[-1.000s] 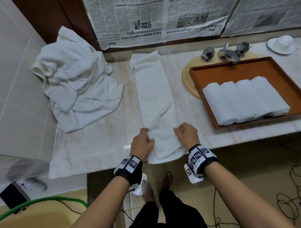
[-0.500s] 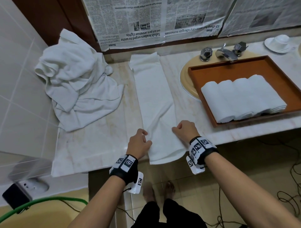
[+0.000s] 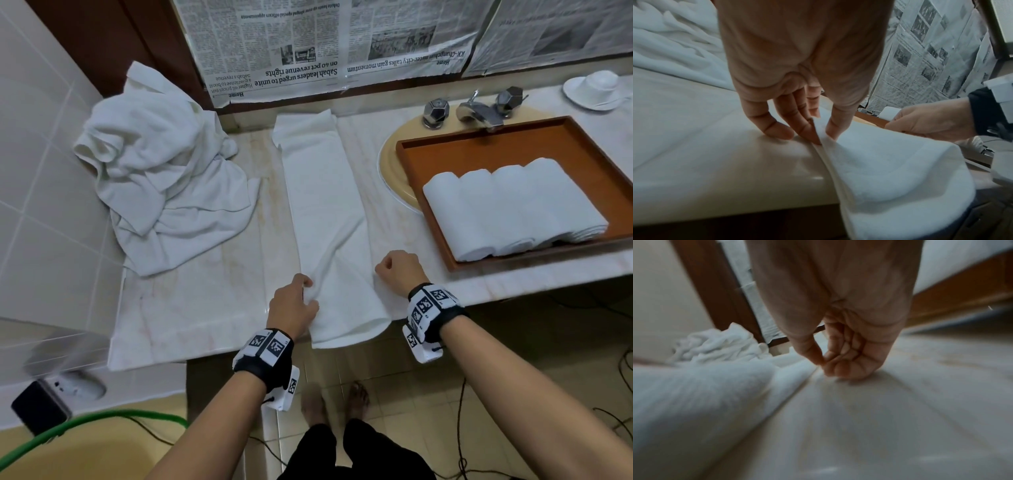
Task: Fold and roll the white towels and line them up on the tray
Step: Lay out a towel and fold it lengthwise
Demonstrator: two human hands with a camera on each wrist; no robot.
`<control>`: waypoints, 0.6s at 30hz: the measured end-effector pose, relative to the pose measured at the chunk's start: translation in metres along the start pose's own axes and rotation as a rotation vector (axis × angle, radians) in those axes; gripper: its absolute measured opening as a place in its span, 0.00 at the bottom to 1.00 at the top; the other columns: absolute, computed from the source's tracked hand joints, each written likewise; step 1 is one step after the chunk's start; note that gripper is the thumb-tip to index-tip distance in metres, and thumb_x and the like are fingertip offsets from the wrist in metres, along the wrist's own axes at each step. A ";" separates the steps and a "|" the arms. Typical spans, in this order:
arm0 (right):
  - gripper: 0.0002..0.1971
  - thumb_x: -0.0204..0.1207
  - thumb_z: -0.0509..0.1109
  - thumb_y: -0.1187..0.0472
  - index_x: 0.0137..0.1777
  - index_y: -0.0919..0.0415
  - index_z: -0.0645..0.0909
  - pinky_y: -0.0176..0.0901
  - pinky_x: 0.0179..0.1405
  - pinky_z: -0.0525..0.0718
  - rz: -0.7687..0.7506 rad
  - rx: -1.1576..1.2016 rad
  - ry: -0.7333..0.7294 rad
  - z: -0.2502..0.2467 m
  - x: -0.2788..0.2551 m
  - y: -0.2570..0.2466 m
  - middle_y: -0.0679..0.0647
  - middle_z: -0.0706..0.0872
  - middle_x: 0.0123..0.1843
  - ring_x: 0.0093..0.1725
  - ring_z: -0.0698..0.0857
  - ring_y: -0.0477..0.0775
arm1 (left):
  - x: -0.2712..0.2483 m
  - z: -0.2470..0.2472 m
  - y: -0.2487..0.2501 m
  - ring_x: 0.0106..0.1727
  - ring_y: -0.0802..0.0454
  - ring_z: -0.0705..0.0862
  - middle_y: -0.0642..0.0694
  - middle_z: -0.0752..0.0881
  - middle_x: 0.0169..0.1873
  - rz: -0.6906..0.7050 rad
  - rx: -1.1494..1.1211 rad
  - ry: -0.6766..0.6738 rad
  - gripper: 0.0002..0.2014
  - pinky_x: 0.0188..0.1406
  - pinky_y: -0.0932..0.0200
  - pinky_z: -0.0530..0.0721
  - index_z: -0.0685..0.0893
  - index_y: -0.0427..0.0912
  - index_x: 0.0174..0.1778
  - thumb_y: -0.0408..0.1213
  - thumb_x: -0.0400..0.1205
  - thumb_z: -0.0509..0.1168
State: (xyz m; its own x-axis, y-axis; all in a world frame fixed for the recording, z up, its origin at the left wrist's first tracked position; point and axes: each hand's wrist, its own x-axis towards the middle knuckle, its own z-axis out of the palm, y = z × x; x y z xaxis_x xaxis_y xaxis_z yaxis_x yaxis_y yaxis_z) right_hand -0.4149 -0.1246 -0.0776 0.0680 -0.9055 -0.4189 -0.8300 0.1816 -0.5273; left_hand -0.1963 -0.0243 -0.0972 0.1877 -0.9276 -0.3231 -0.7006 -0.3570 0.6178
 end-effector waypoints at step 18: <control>0.11 0.74 0.68 0.57 0.40 0.67 0.82 0.54 0.43 0.87 -0.014 -0.124 -0.005 0.011 0.002 -0.015 0.60 0.87 0.41 0.41 0.85 0.62 | 0.004 0.004 0.001 0.39 0.47 0.81 0.50 0.83 0.38 -0.058 -0.004 0.001 0.19 0.37 0.56 0.72 0.76 0.50 0.61 0.39 0.74 0.69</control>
State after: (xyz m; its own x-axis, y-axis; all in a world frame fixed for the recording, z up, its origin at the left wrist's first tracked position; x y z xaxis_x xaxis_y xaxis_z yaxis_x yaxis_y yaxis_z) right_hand -0.3964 -0.1247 -0.0781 0.0829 -0.9055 -0.4162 -0.8911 0.1197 -0.4378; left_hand -0.1991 -0.0280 -0.1010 0.2284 -0.9055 -0.3575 -0.6857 -0.4103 0.6012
